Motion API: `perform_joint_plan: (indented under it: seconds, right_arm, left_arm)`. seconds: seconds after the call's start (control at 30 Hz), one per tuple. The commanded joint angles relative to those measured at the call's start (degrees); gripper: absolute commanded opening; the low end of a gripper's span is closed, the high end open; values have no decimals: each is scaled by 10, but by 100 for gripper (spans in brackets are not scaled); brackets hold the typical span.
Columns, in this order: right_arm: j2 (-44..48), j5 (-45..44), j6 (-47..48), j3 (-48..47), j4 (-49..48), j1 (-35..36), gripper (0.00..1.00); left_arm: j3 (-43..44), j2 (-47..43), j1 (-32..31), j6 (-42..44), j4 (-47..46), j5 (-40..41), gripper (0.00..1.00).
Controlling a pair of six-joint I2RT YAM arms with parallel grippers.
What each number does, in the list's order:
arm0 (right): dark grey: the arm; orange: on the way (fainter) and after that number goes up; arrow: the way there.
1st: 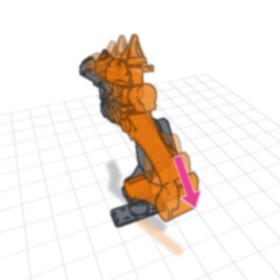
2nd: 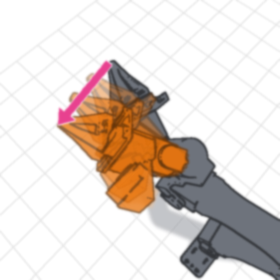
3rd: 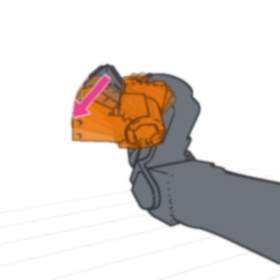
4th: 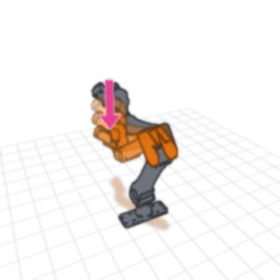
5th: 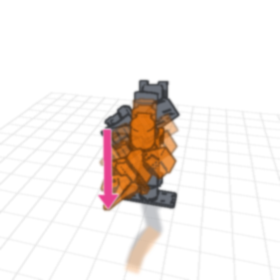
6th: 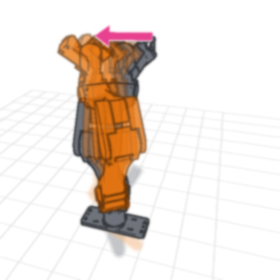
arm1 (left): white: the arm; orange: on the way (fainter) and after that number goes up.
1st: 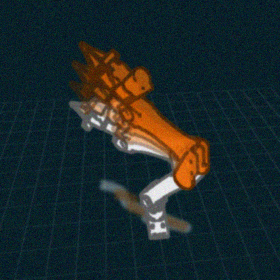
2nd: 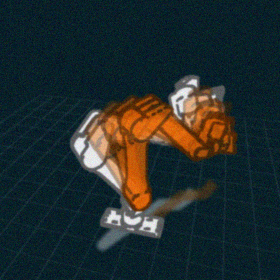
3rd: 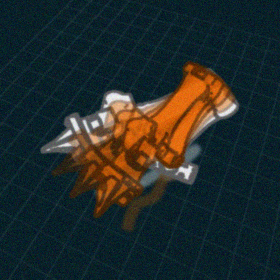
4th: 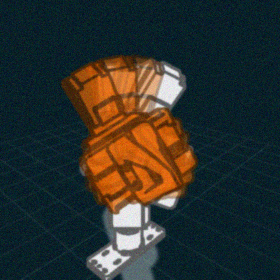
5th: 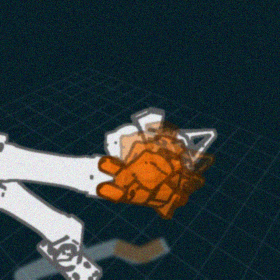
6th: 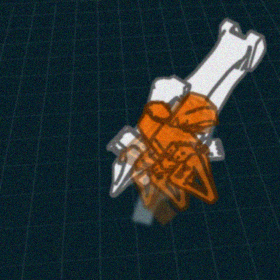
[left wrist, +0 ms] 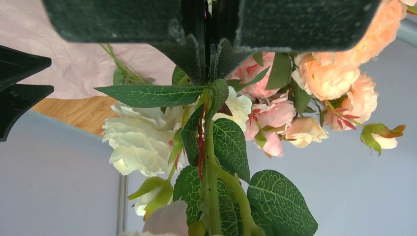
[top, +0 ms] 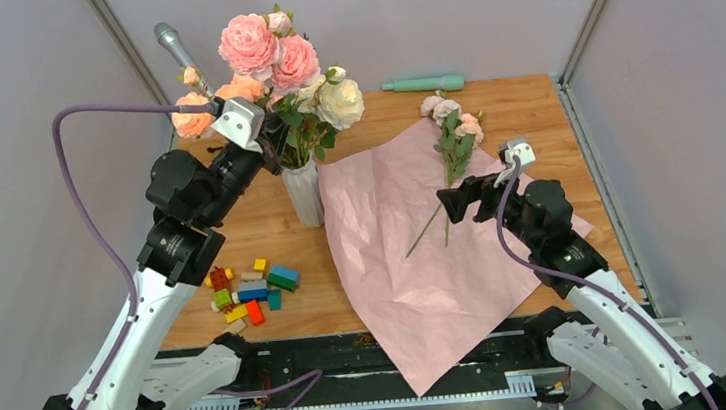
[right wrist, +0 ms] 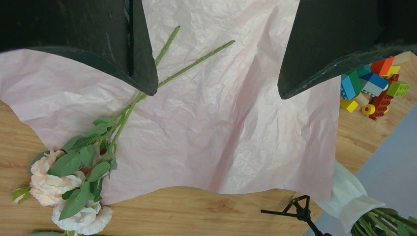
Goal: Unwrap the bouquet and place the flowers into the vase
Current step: Insert the fake flower into the vase.
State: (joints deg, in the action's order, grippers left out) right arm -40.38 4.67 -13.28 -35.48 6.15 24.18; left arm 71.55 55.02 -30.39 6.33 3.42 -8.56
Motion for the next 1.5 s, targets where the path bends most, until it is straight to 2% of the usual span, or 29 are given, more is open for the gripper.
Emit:
perform_joint_plan:
  seconds: [0.0, 1.47]
  right_arm:
    - [9, 9, -8, 2, -29, -3, 93]
    - [11, 20, -17, 15, -39, -5, 93]
  left_arm:
    - [-20, -13, 10, 0, -31, 1, 0]
    - [-215, -43, 43, -58, -131, 37, 0]
